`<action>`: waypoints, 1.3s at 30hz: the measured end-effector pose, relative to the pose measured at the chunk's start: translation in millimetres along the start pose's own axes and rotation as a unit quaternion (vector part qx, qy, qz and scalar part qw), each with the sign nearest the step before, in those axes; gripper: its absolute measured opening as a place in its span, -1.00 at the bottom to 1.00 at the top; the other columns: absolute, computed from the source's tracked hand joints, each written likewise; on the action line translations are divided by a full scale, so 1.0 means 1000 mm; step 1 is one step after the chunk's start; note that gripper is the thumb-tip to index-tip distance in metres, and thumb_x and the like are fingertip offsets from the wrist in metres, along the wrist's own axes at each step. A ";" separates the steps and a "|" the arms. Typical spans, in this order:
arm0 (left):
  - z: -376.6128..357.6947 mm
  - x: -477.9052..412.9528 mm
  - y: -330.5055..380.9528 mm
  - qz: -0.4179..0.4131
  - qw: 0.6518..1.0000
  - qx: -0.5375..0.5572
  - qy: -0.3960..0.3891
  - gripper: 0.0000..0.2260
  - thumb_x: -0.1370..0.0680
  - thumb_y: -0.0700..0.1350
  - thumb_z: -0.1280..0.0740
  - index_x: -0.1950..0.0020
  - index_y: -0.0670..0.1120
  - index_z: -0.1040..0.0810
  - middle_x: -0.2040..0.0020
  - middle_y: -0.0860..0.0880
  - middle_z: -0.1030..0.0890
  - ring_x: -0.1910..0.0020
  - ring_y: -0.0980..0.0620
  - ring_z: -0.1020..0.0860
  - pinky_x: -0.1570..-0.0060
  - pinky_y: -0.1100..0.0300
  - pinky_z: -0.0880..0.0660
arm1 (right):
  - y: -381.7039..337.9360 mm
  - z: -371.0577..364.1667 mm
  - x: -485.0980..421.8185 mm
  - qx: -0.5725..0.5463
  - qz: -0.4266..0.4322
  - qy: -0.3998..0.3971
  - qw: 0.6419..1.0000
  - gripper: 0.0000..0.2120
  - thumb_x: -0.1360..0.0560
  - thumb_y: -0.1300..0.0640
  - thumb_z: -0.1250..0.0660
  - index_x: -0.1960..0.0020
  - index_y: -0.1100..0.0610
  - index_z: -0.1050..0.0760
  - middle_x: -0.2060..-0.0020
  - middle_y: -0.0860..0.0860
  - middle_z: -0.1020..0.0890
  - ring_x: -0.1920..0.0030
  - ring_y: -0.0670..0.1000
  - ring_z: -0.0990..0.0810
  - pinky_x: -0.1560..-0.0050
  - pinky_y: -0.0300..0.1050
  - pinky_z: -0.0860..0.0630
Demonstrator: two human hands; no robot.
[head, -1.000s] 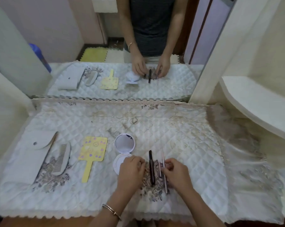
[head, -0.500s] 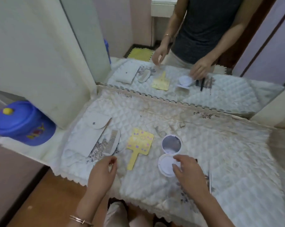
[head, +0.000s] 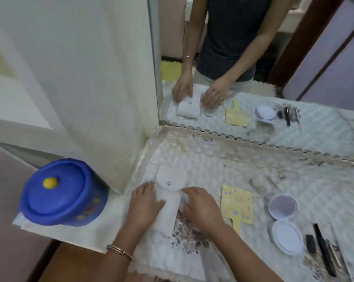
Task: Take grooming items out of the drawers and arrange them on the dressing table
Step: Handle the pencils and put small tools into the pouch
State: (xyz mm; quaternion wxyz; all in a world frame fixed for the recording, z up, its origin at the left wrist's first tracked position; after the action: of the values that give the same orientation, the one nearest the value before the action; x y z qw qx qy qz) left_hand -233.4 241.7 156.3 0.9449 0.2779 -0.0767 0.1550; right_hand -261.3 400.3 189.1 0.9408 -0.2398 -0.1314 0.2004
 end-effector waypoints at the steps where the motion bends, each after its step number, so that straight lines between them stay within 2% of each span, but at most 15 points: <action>1: -0.002 -0.004 -0.001 -0.004 1.000 0.014 -0.009 -0.37 -0.46 0.08 -0.33 -0.43 -0.15 -0.23 -0.43 -0.13 -0.31 -0.41 -0.10 -0.24 -0.38 0.14 -0.11 | -0.004 -0.003 -0.008 0.015 0.001 0.007 1.000 -0.58 -0.28 0.21 -0.30 -0.14 0.22 -0.55 -0.05 0.18 -0.65 -0.07 0.19 -0.61 -0.01 0.00 -0.56; 3: -0.006 -0.010 -0.003 0.002 0.998 0.064 -0.028 -0.35 -0.43 0.09 -0.36 -0.43 -0.11 -0.25 -0.42 -0.09 -0.35 -0.39 -0.08 -0.28 -0.39 0.12 -0.16 | -0.006 -0.012 -0.021 0.054 0.000 0.009 0.999 -0.52 -0.13 0.27 -0.45 -0.06 0.20 -0.58 0.06 0.14 -0.68 0.07 0.16 -0.67 0.18 -0.03 -0.63; 5: -0.009 -0.015 -0.004 0.011 0.992 0.115 -0.043 -0.36 -0.42 0.01 -0.40 -0.43 -0.09 -0.25 -0.40 -0.07 -0.37 -0.38 -0.04 -0.31 -0.38 0.11 -0.23 | -0.012 -0.013 -0.029 0.091 0.005 0.021 0.996 -0.40 -0.04 0.25 -0.56 -0.08 0.14 -0.57 0.01 0.11 -0.68 0.02 0.11 -0.68 0.17 -0.05 -0.65; 9: -0.008 -0.021 -0.001 0.025 0.986 0.149 -0.066 -0.34 -0.43 -0.06 -0.42 -0.44 -0.08 -0.19 -0.39 -0.06 -0.29 -0.37 -0.01 -0.30 -0.27 0.19 -0.27 | -0.022 -0.009 -0.039 0.113 0.025 -0.023 0.993 -0.44 -0.36 0.23 -0.39 -0.34 0.16 -0.36 -0.36 0.12 -0.42 -0.38 0.15 -0.36 -0.28 0.11 -0.37; 12: -0.009 -0.026 -0.001 0.030 0.984 0.149 -0.090 -0.32 -0.40 -0.06 -0.44 -0.43 -0.07 -0.19 -0.37 -0.07 -0.28 -0.35 -0.01 -0.32 -0.23 0.20 -0.30 | -0.021 -0.001 -0.049 0.131 0.042 -0.004 0.990 -0.57 -0.19 0.18 -0.47 -0.06 0.09 -0.59 -0.05 0.06 -0.67 -0.10 0.09 -0.63 -0.02 0.01 -0.57; 14: -0.009 -0.027 0.000 0.025 0.980 0.170 -0.099 -0.32 -0.39 -0.06 -0.45 -0.43 -0.06 -0.21 -0.38 -0.06 -0.34 -0.35 -0.01 -0.32 -0.25 0.17 -0.31 | -0.014 0.001 -0.051 0.110 0.031 0.005 0.993 -0.75 -0.20 0.14 -0.35 0.13 0.03 -0.64 0.17 -0.03 -0.71 0.11 0.04 -0.69 0.18 -0.10 -0.61; 18: -0.004 -0.019 0.003 0.042 0.947 0.295 -0.123 -0.45 -0.38 -0.11 -0.47 -0.32 -0.01 -0.36 -0.19 0.10 -0.51 -0.14 0.11 -0.50 -0.02 0.25 -0.44 | -0.019 0.022 -0.048 0.053 -0.002 0.035 0.998 -0.76 -0.53 0.11 -0.11 0.10 0.14 -0.54 0.26 0.04 -0.61 0.15 0.12 -0.59 0.25 -0.08 -0.45; 21: -0.009 -0.004 0.004 0.068 0.903 0.376 -0.197 -0.71 -0.40 -0.17 -0.45 -0.10 -0.11 -0.54 0.00 -0.02 -0.67 0.08 0.00 -0.65 0.00 0.02 -0.59 | -0.021 0.053 -0.040 -0.041 -0.035 0.083 0.995 -0.76 -0.58 0.06 -0.14 0.21 0.11 -0.44 0.44 -0.02 -0.46 0.37 -0.04 -0.47 0.35 -0.15 -0.30; 23: -0.008 0.006 0.009 0.071 0.872 0.434 -0.216 -0.69 -0.38 -0.21 -0.47 -0.10 -0.12 -0.55 0.03 -0.06 -0.70 0.08 -0.03 -0.67 0.00 -0.03 -0.60 | -0.019 0.075 -0.035 -0.121 -0.058 0.138 0.981 -0.71 -0.56 0.11 -0.19 0.34 0.06 -0.36 0.52 -0.05 -0.38 0.47 -0.11 -0.38 0.42 -0.29 -0.26; 26: -0.003 0.020 0.028 0.042 0.850 0.468 -0.241 -0.57 -0.28 -0.15 -0.49 -0.12 -0.03 -0.50 0.04 0.00 -0.70 0.06 0.00 -0.67 0.09 0.09 -0.59 | -0.011 0.107 -0.024 -0.130 -0.085 0.230 0.961 -0.92 -0.52 0.16 -0.27 0.08 0.15 -0.52 0.30 0.08 -0.55 0.30 -0.12 -0.45 0.28 -0.29 -0.34; 28: 0.000 0.029 0.044 0.008 0.852 0.452 -0.263 -0.56 -0.26 -0.11 -0.48 -0.11 -0.03 -0.49 0.02 -0.01 -0.69 0.05 0.00 -0.66 0.09 0.12 -0.59 | -0.009 0.120 -0.015 -0.017 -0.079 0.267 0.960 -0.71 -0.46 0.24 -0.32 -0.18 0.16 -0.45 0.00 0.12 -0.54 0.03 0.08 -0.50 0.09 -0.08 -0.44; 29: 0.001 0.032 0.050 -0.001 0.853 0.448 -0.266 -0.57 -0.27 -0.12 -0.47 -0.11 -0.04 -0.50 0.02 -0.01 -0.68 0.05 0.00 -0.66 0.10 0.14 -0.59 | -0.009 0.123 -0.010 0.021 -0.066 0.272 0.960 -0.65 -0.45 0.28 -0.32 -0.22 0.18 -0.42 -0.06 0.13 -0.50 0.02 0.12 -0.51 0.10 -0.03 -0.47; 32: 0.005 0.039 0.058 0.005 0.856 0.458 -0.238 -0.61 -0.30 -0.15 -0.46 -0.11 -0.07 -0.52 0.02 -0.03 -0.69 0.05 -0.02 -0.66 0.07 0.11 -0.61 | -0.016 0.126 0.009 -0.053 -0.028 0.267 0.962 -0.76 -0.49 0.32 -0.25 -0.15 0.20 -0.44 0.10 0.01 -0.45 0.26 -0.17 -0.50 0.24 -0.28 -0.41; 35: 0.006 0.045 0.058 0.020 0.869 0.448 -0.210 -0.74 -0.37 -0.15 -0.47 -0.03 -0.04 -0.57 0.09 0.04 -0.71 0.09 0.00 -0.67 0.04 0.08 -0.60 | -0.018 0.119 0.026 -0.121 0.026 0.261 0.957 -0.85 -0.47 0.31 -0.30 -0.02 0.19 -0.55 0.21 -0.08 -0.50 0.21 -0.38 -0.47 0.16 -0.56 -0.34; 39: 0.006 0.054 0.059 0.018 0.875 0.437 -0.210 -0.75 -0.36 -0.12 -0.46 -0.02 -0.05 -0.60 0.05 -0.04 -0.71 0.05 -0.03 -0.66 0.01 0.06 -0.58 | -0.016 0.094 0.031 -0.121 0.040 0.137 0.982 -0.86 -0.41 0.09 -0.41 0.05 0.08 -0.61 0.22 -0.13 -0.55 0.20 -0.31 -0.46 0.09 -0.47 -0.36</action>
State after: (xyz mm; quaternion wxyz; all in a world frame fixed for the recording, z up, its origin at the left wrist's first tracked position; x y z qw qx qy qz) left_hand -202.7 299.1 203.5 0.6862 0.6868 -0.2026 0.1281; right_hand -261.0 439.0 281.8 0.9051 -0.3824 -0.0151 0.1855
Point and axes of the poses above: each hand's wrist, its own x-axis away from the middle knuckle, its own z-axis out of the back of the hand, y = z × x, the point moved 7 cm from there along -x, towards the middle knuckle
